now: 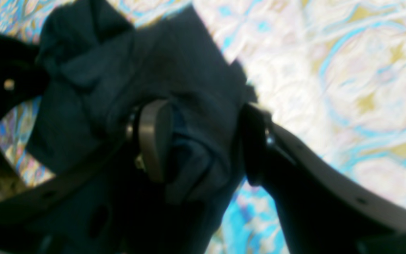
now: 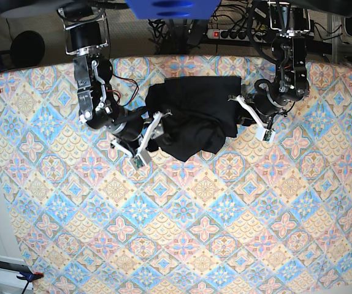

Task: Layout the t-shirt on the table in an organized manner, then fold the t-shirt properly
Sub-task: 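Press the folded end onto the shirt with the right gripper, then lift the bundle with the right gripper and grasp its end with the left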

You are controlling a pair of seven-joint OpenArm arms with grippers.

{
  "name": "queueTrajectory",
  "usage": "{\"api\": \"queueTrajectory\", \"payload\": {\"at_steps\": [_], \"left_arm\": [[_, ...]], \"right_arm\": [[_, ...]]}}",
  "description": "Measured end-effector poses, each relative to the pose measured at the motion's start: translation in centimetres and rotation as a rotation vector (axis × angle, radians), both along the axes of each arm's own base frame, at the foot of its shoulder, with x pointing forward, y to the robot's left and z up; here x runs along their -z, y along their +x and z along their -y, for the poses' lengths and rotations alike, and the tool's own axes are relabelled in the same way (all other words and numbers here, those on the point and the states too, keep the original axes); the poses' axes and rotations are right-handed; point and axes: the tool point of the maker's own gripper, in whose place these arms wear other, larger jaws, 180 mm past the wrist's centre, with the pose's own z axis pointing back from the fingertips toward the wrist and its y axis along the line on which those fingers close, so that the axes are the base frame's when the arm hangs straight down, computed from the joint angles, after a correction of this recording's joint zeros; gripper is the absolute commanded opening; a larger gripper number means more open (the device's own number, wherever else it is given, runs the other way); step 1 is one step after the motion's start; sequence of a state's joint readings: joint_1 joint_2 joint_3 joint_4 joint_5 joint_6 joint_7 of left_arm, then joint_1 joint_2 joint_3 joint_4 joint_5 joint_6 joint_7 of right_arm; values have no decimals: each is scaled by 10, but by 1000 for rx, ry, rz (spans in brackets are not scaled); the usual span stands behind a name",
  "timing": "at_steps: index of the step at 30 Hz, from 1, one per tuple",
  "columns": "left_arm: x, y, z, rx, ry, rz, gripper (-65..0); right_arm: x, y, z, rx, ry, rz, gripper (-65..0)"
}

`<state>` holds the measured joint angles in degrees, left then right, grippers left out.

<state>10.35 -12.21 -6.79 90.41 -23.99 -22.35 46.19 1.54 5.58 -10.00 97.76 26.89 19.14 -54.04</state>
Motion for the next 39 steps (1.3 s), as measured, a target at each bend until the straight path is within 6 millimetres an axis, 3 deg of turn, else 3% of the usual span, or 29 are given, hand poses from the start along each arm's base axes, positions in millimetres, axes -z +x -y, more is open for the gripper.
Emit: {"api": "queueTrajectory", "payload": {"at_steps": [2,7,10,15,17,22,26,29,33,39], "left_arm": [[-1,2,0,0,1,4,-509],[-2,5,0,1,1,7,-509],[-3,6,0,1,1,8,-509],[-3,6,0,1,1,9,-509],[-3,6,0,1,1,9,-509],[-5,9,-9,-31,-5,14,-509],[-7,12,-26,-85,-6,13,-509],[-13,16,-50,-164,-15,16,-509],[-15,13,-68,-211,-24,12,-509],[-22,15,-88,-282,-35,36,-509]], "right_arm": [[-2,1,-1,1,5,8,-422],[1,-11,-14,-67,16,-4,-650],[-11,-13,-24,-82,67,9,-639],[-51,-22,-53,-176,132,107,-649],[-53,-30,-63,-205,147,109,-649],[-32,-74,-85,-301,135,23,-649],[-39,-108,-126,-460,159,30,-649],[-42,-135,-151,-598,154,34,-649],[-58,-125,-162,-650,145,112,-648],[-49,-130,-159,-730,48,87,-633]]}}
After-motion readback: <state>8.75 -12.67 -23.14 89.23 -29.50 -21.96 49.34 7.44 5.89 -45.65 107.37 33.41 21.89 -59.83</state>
